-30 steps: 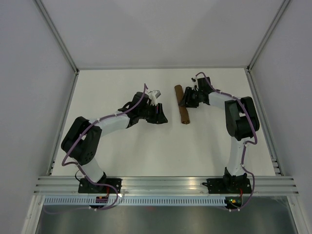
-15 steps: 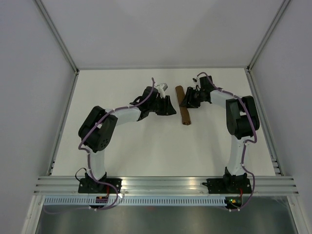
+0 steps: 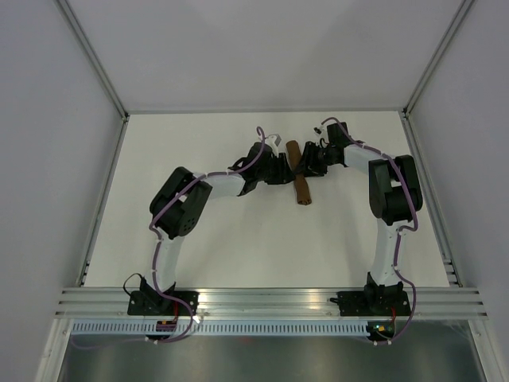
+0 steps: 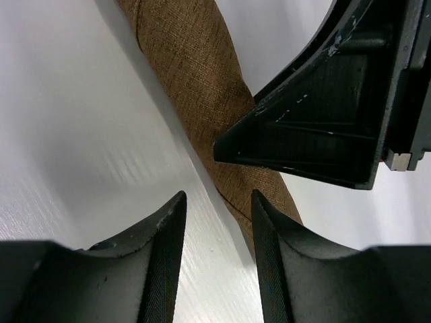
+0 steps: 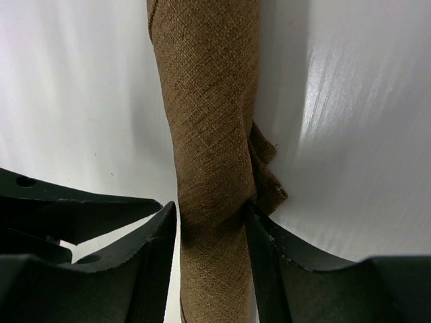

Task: Fold the napkin, place the utensils inside, and roll it up
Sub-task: Roll the napkin with the utensil

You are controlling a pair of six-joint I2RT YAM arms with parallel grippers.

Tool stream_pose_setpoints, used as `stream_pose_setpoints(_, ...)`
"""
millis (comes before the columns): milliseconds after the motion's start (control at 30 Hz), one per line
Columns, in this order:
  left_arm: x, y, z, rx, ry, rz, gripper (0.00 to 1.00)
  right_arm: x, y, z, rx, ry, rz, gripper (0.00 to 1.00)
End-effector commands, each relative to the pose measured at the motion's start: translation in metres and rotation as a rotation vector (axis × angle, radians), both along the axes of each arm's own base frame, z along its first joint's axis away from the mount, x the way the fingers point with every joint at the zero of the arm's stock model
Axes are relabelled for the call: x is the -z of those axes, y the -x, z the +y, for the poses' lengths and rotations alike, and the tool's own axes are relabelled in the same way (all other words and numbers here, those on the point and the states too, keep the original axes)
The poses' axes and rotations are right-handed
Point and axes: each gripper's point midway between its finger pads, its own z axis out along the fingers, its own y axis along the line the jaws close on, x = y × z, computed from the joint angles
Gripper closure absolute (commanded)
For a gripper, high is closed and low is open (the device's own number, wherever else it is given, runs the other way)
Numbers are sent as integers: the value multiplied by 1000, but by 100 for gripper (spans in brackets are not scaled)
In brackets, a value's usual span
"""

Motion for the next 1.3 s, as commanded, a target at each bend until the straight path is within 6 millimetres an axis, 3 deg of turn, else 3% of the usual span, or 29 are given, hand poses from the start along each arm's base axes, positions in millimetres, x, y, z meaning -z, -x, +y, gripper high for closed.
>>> stream_pose_setpoints(0, -17, -10, -18, -40, 43, -52, 52, 30, 29, -8, 12, 39, 176, 48)
stream_pose_setpoints(400, -11, -10, -26, -45, -15, -53, 52, 11, 16, -11, 41, 28, 147, 44)
stream_pose_setpoints(767, 16, -8, -26, -54, -89, 4, 53, -4, 4, -18, 79, 57, 115, 44)
stream_pose_setpoints(1267, 28, -10, -28, -51, -130, 35, 53, -32, -11, -21, 94, 45, 47, 44)
